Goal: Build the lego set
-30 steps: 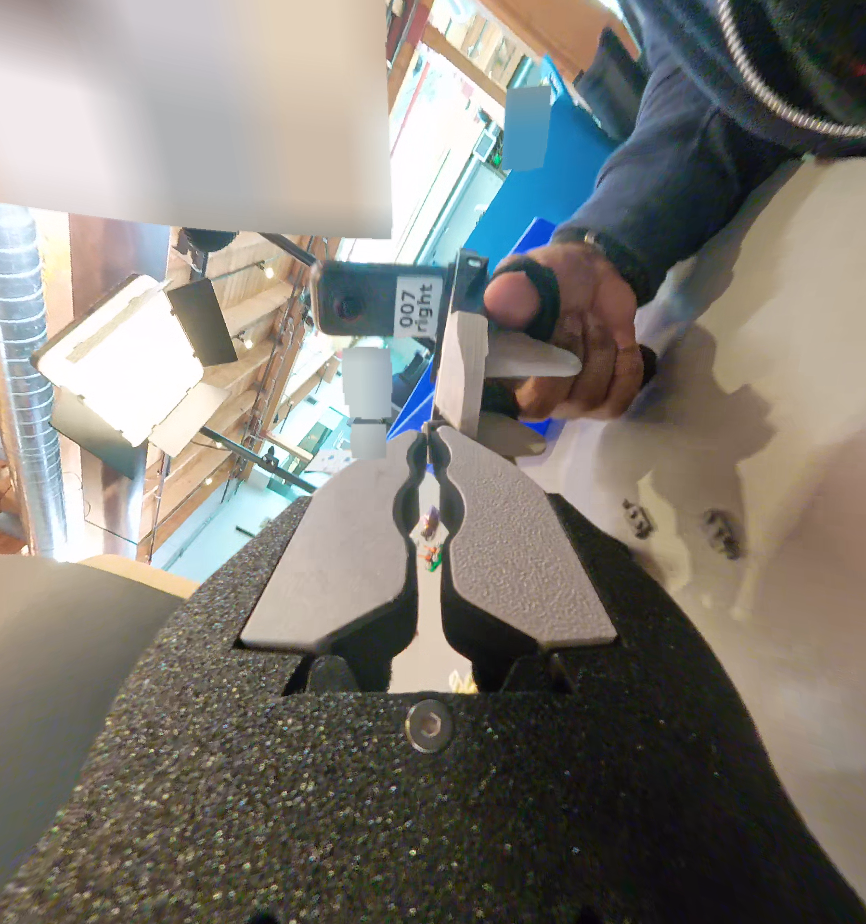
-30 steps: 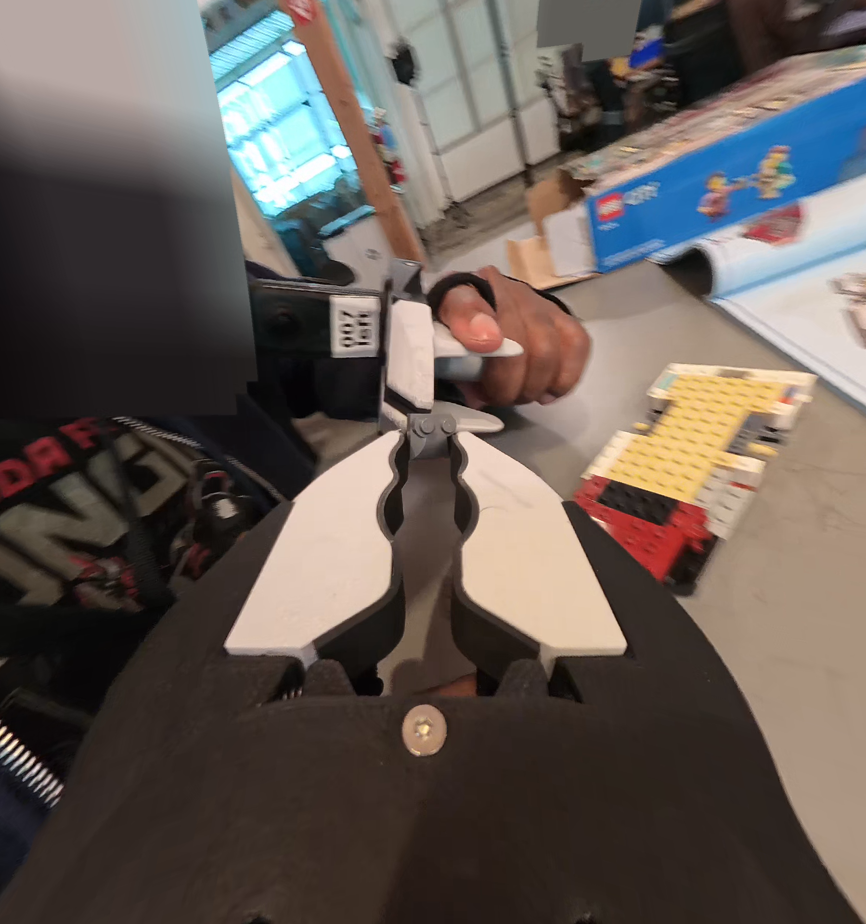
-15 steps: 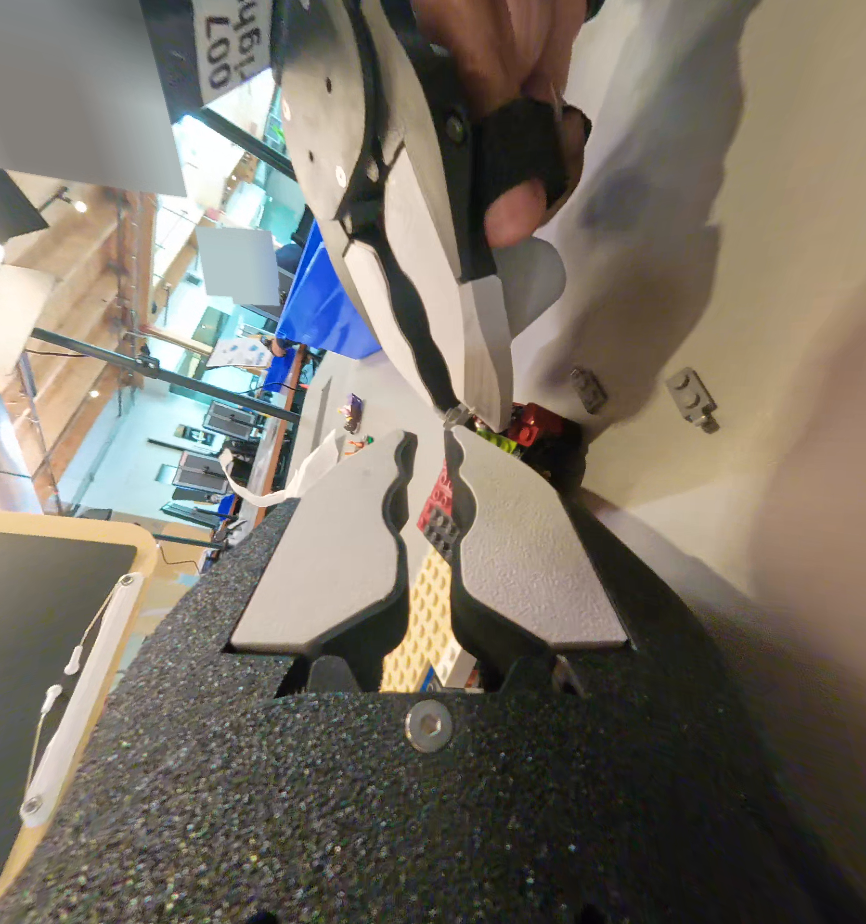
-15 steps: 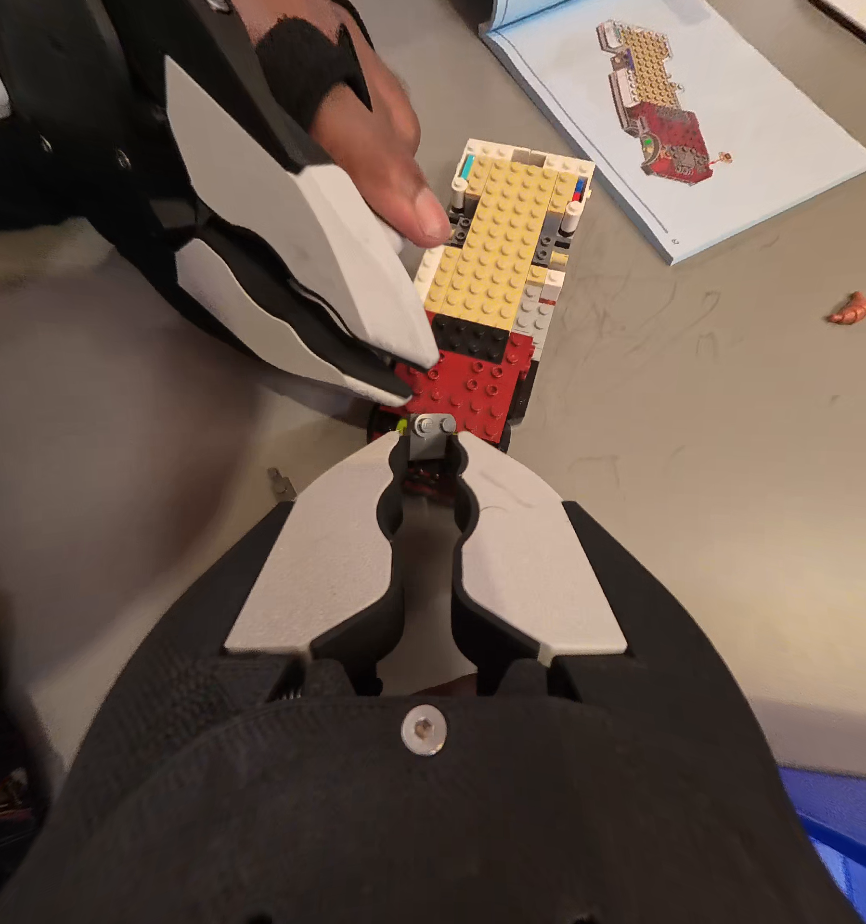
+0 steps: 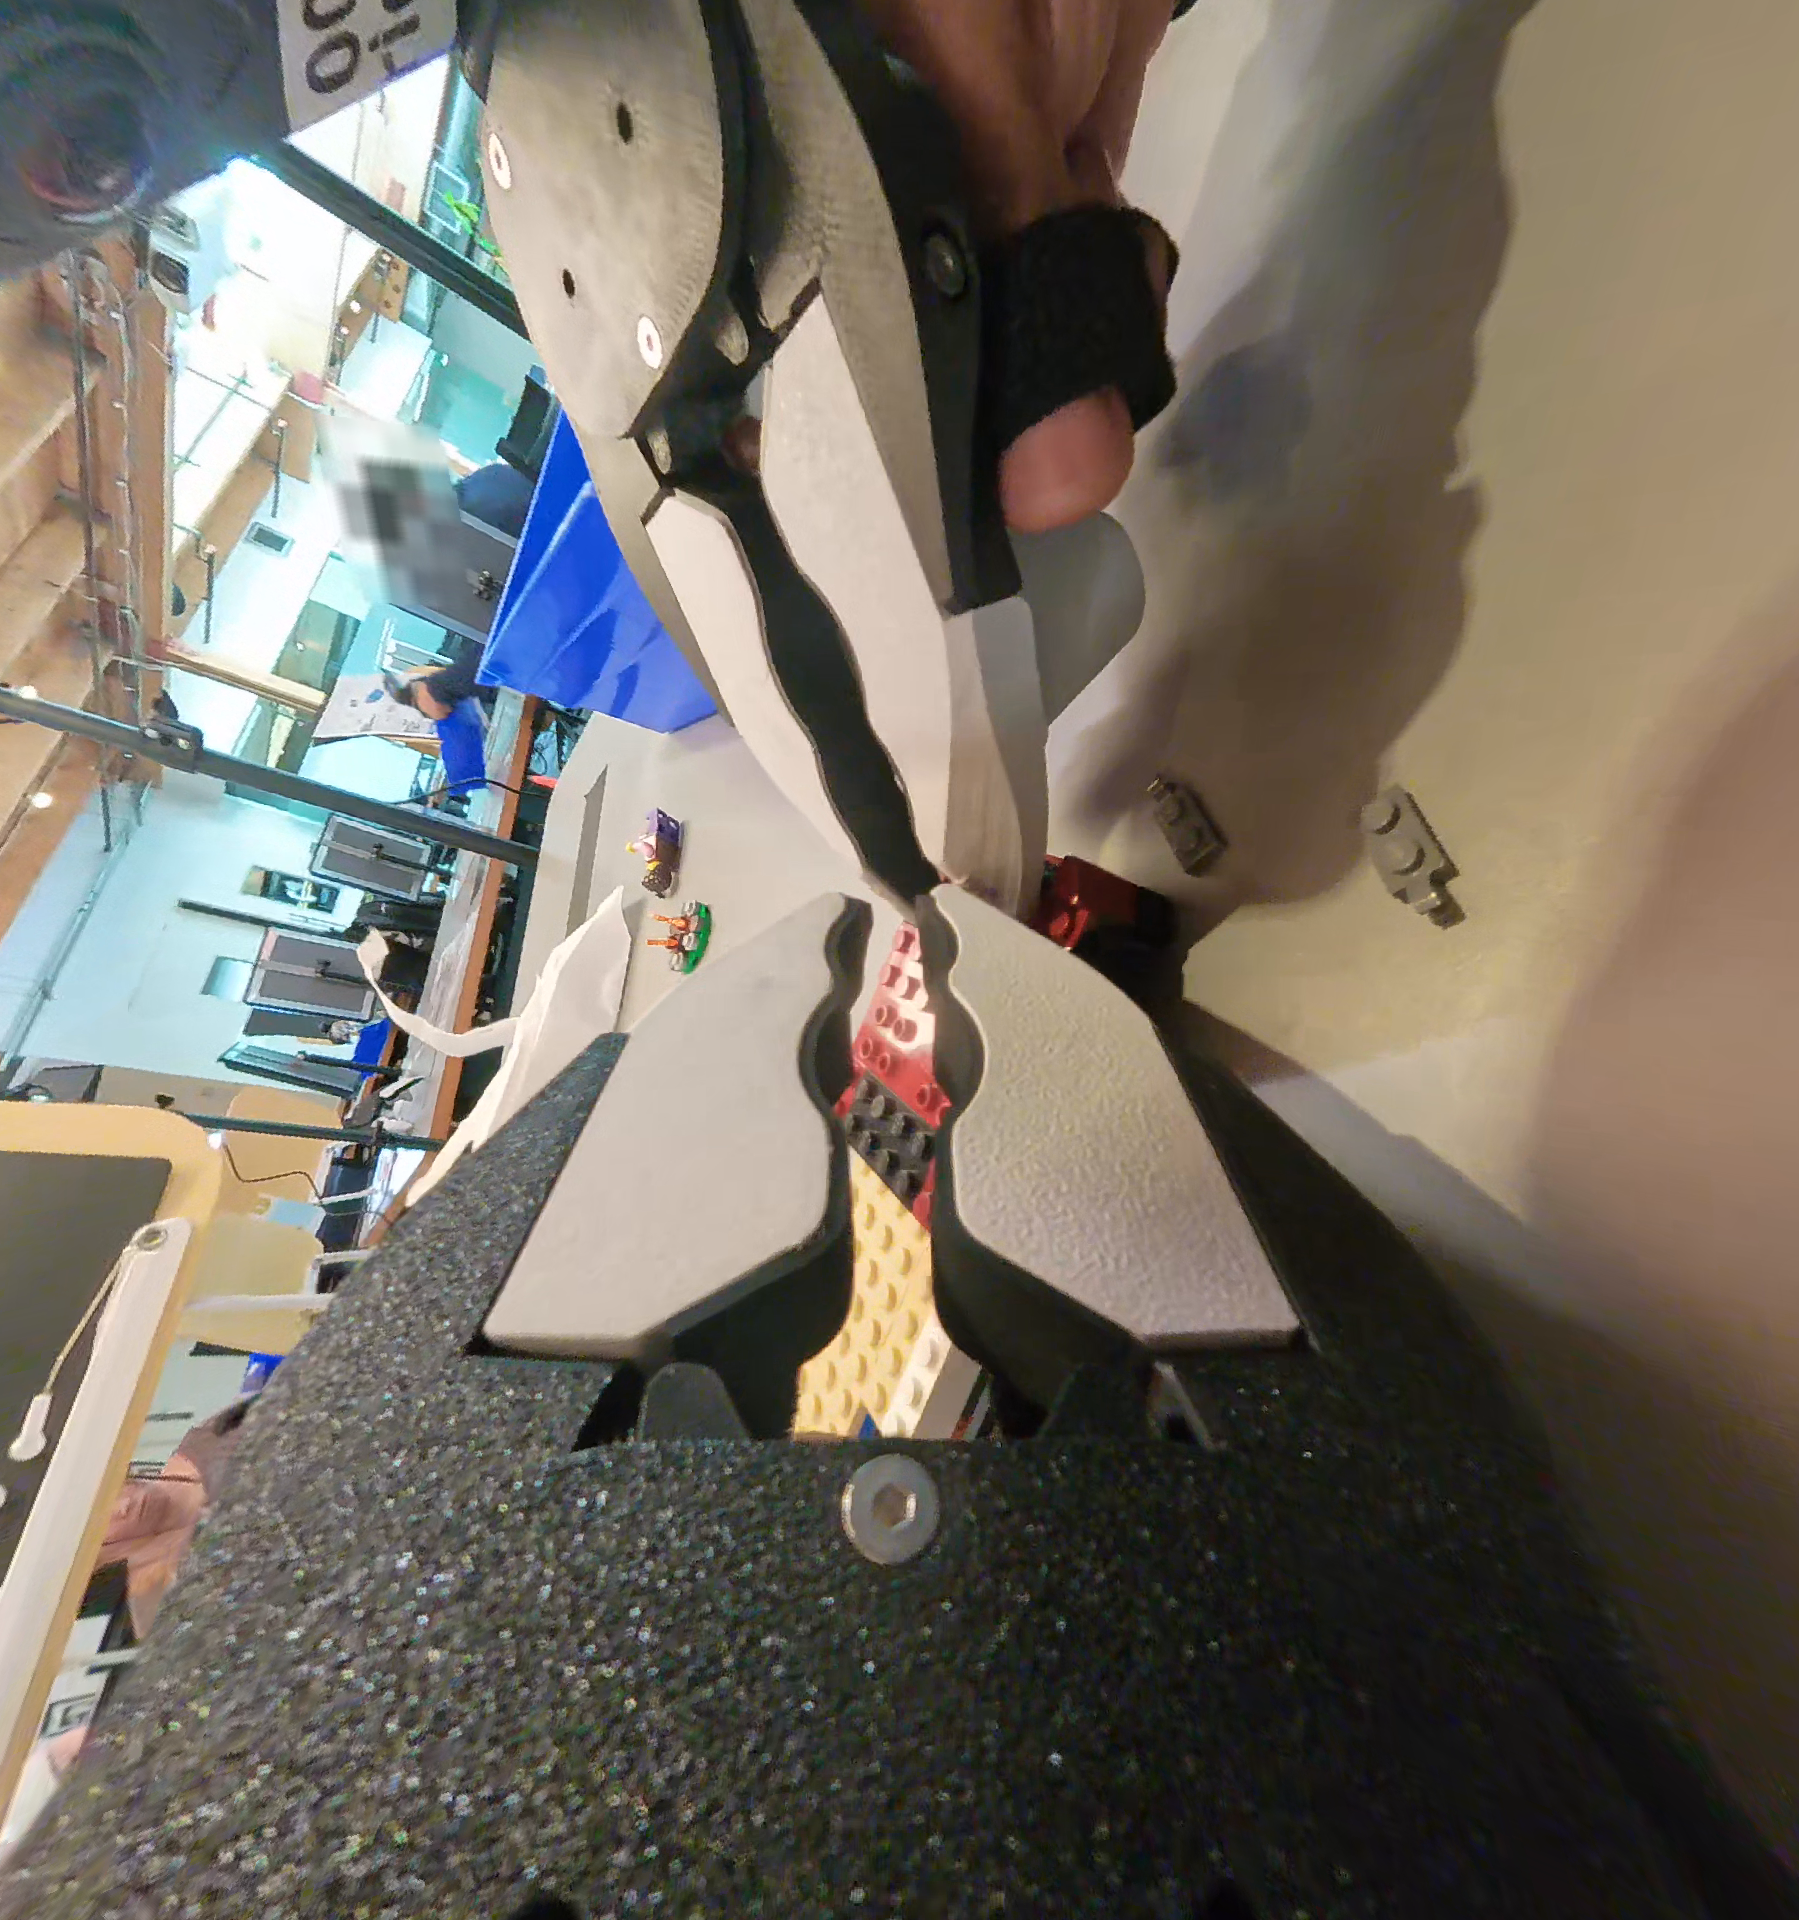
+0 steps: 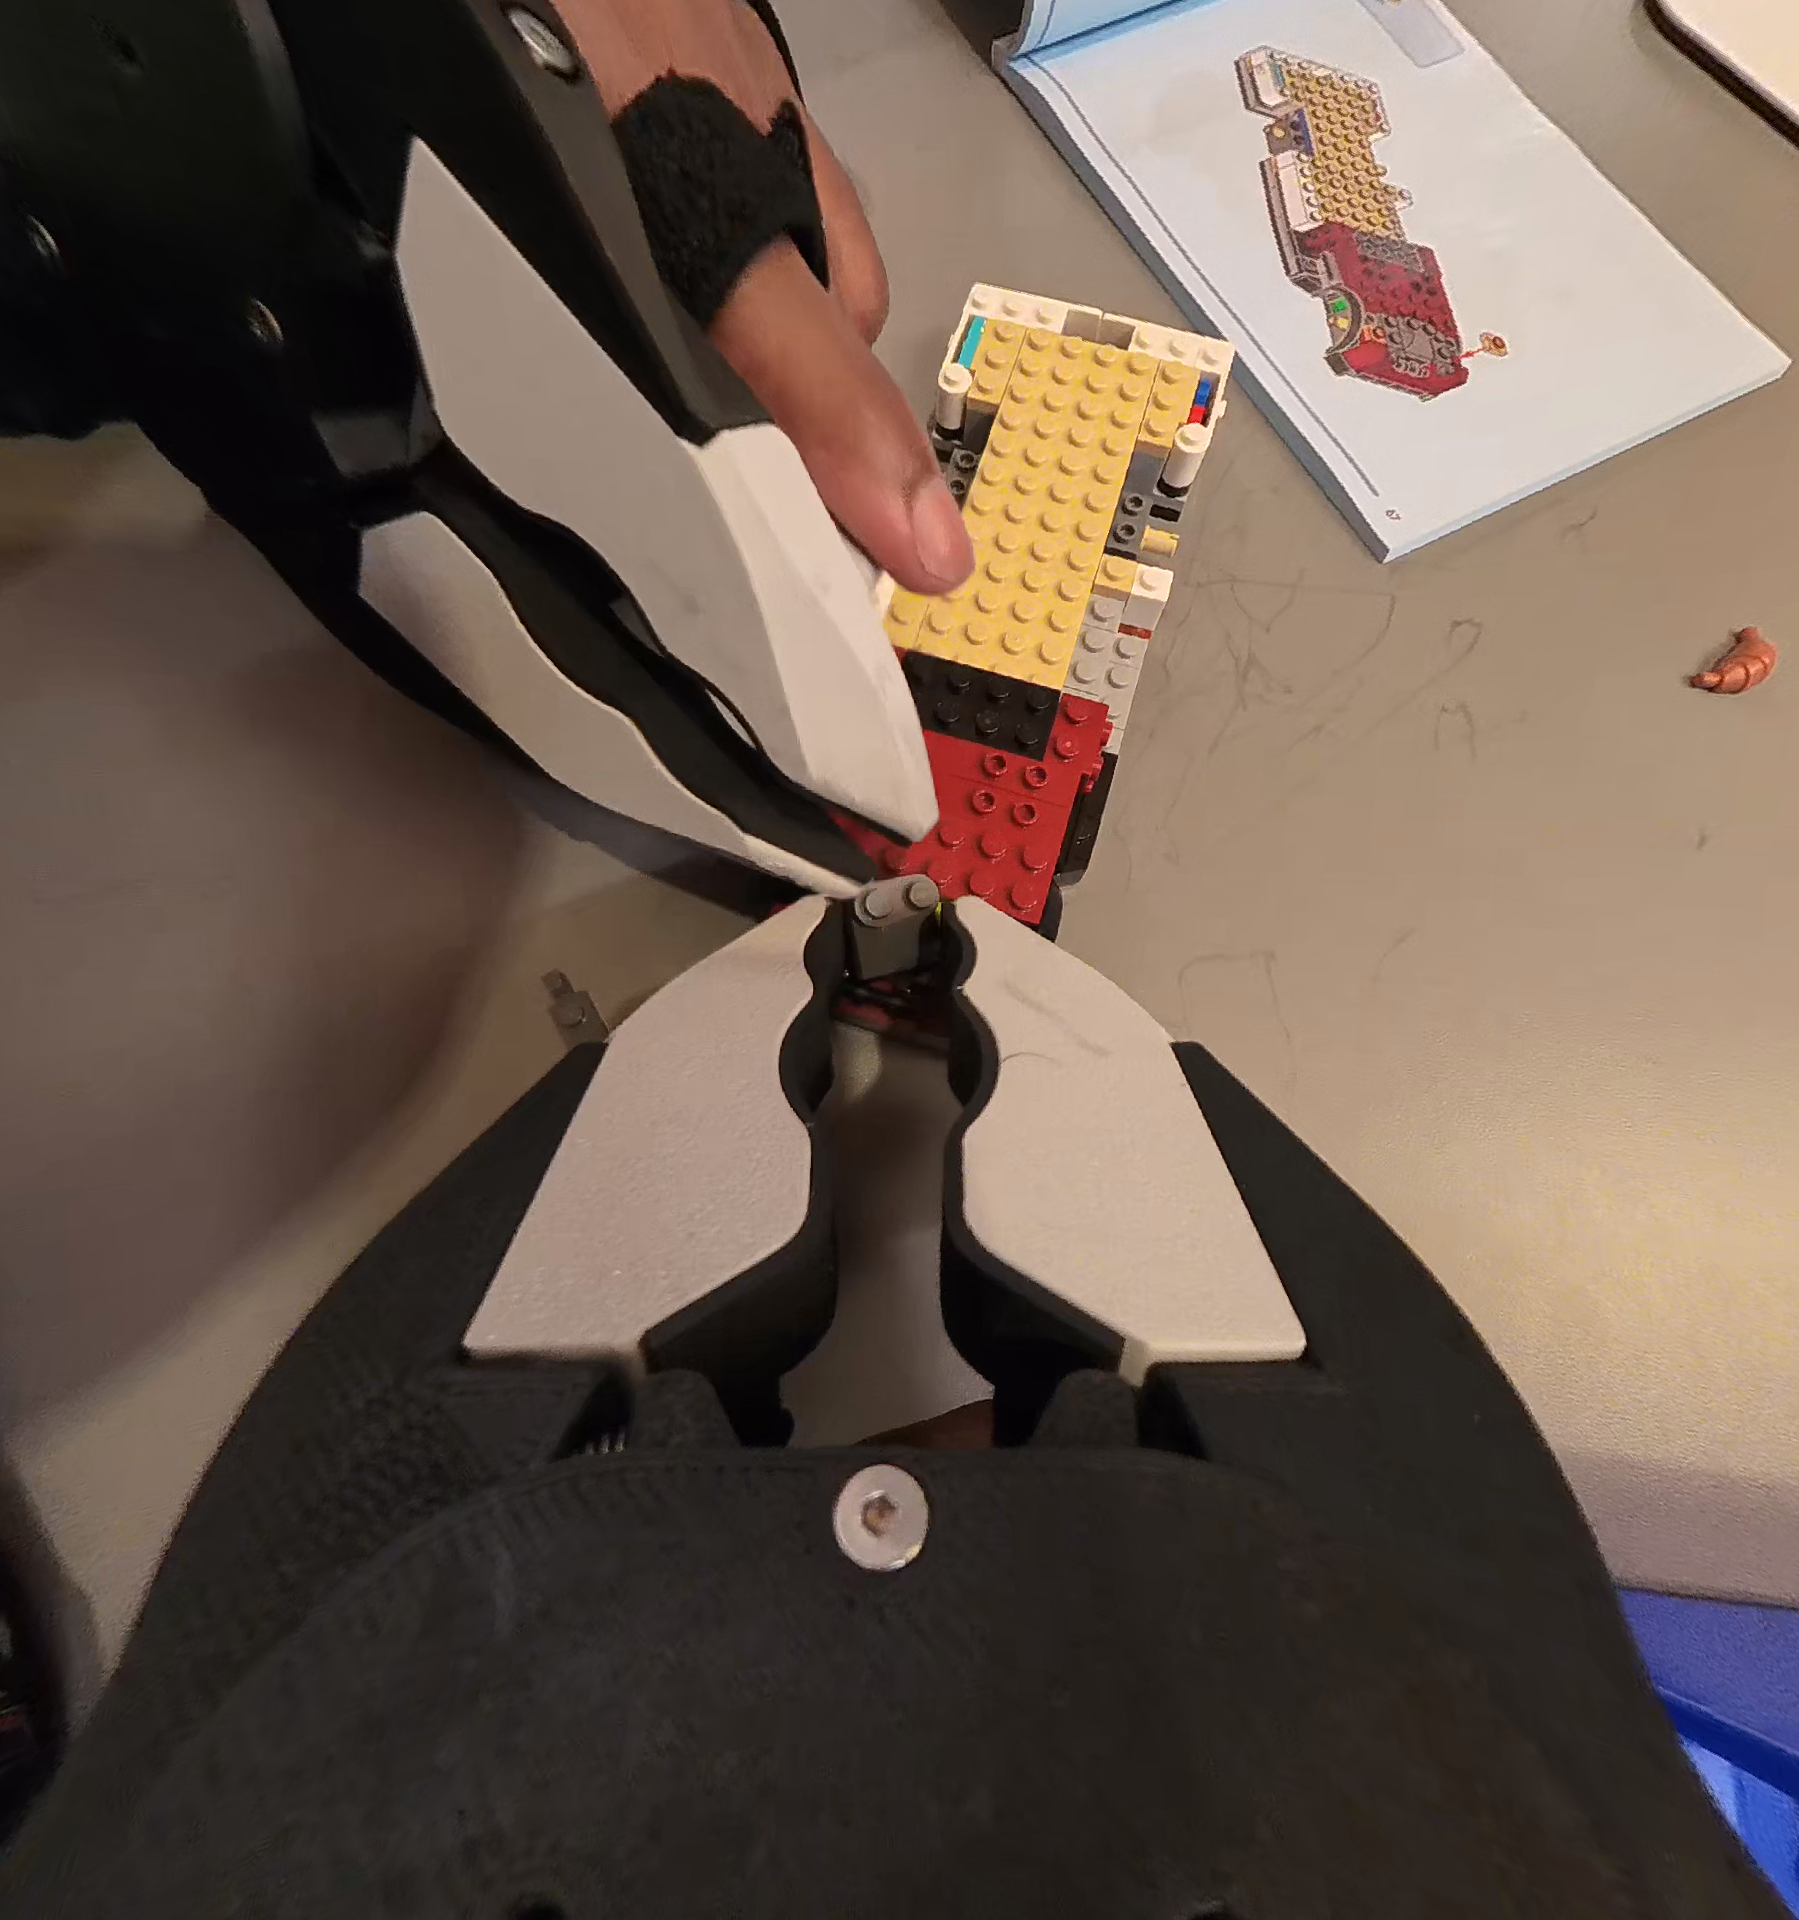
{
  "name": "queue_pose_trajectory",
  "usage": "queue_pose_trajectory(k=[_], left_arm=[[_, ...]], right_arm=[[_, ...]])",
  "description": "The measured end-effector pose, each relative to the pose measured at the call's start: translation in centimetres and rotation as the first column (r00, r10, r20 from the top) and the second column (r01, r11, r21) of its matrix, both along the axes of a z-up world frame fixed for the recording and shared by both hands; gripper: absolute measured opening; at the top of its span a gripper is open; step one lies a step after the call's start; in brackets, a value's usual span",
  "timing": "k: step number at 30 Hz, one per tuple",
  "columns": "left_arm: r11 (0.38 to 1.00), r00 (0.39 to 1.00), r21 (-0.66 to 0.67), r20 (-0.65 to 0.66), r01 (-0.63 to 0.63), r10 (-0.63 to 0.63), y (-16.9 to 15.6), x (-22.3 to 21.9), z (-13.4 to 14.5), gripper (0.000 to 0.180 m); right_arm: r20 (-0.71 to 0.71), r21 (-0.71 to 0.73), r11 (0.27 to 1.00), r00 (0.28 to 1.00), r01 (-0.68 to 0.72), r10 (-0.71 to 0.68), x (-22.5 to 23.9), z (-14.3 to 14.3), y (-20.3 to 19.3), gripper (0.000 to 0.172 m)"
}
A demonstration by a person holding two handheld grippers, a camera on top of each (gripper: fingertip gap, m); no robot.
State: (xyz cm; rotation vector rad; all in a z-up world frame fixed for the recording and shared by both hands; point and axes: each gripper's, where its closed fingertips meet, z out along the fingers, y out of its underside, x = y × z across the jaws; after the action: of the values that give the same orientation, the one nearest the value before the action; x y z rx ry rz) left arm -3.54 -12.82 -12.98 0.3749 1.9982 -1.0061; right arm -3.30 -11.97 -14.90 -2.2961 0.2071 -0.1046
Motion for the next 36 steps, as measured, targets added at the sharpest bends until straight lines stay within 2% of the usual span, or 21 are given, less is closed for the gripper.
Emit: queue_pose_trajectory(k=[6, 14, 20, 26, 34, 36], left_arm=[[0.998, 1.0, 0.054, -0.02, -0.009, 0.01, 0.0, 0.2, -1.1, 0.003], [0.998, 0.999, 0.038, 0.001, -0.043, 0.043, 0.5, 0.5, -0.7, 0.008], [0.997, 0.997, -0.027, 0.017, -0.076, 0.077, 1.4, 0.2, 0.5, 0.009], [0.997, 0.999, -0.059, -0.018, -0.05, 0.05, 1.3, -0.4, 0.6, 0.009], [0.999, 0.999, -0.028, -0.012, -0.032, 0.032, 0.9, -1.3, 0.3, 0.009], [0.999, 0.999, -0.02, -0.012, -0.031, 0.031, 0.8, -1.4, 0.2, 0.009]], right_arm=[[0.022, -0.006, 1.0, 1.0, -0.019, 0.019, -0.2, 0.0, 0.0, 0.022], [0.063, 0.025, 0.997, 0.996, -0.07, 0.068, -0.1, 0.6, -0.5, 0.028], [0.105, 0.087, 0.994, 0.992, -0.074, 0.064, -1.2, 1.7, -4.2, 0.032], [0.078, -0.007, 0.996, 0.993, -0.092, 0.092, -1.8, -0.7, -7.3, 0.033], [0.002, -0.094, 0.99, 0.994, -0.105, 0.105, -2.6, -2.4, -6.3, 0.033], [-0.008, -0.103, 0.992, 0.997, -0.072, 0.071, -2.3, -2.4, -6.1, 0.026]])
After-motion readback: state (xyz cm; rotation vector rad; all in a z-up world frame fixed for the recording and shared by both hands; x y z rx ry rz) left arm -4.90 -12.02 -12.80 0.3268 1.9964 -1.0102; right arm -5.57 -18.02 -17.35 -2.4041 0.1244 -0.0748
